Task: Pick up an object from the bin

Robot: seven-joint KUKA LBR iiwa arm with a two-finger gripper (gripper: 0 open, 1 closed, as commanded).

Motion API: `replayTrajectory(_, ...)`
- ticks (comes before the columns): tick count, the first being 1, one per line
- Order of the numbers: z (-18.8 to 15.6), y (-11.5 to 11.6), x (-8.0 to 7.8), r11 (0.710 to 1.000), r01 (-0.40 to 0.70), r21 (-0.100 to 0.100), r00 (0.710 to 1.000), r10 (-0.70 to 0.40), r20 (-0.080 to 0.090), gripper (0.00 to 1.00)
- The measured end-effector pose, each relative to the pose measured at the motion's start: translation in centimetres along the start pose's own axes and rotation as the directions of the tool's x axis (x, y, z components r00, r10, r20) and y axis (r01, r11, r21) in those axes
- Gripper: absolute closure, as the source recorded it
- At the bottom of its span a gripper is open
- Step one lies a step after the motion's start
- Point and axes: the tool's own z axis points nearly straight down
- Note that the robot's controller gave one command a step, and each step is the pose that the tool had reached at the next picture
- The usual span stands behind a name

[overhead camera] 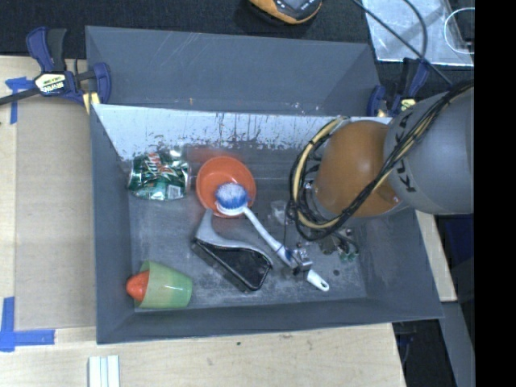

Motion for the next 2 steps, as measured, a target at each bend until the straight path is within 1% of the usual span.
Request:
replayTrajectory(1, 0.0, 2.0, 3.0, 0.998, 0.06, 0.001, 0.998, -0.06, -0.005, 0.0)
replayTrajectory(2, -0.5, 9.1, -7.9, 0.961, 0.276, 0.006, 0.961, -0.276, -0.007, 0.0)
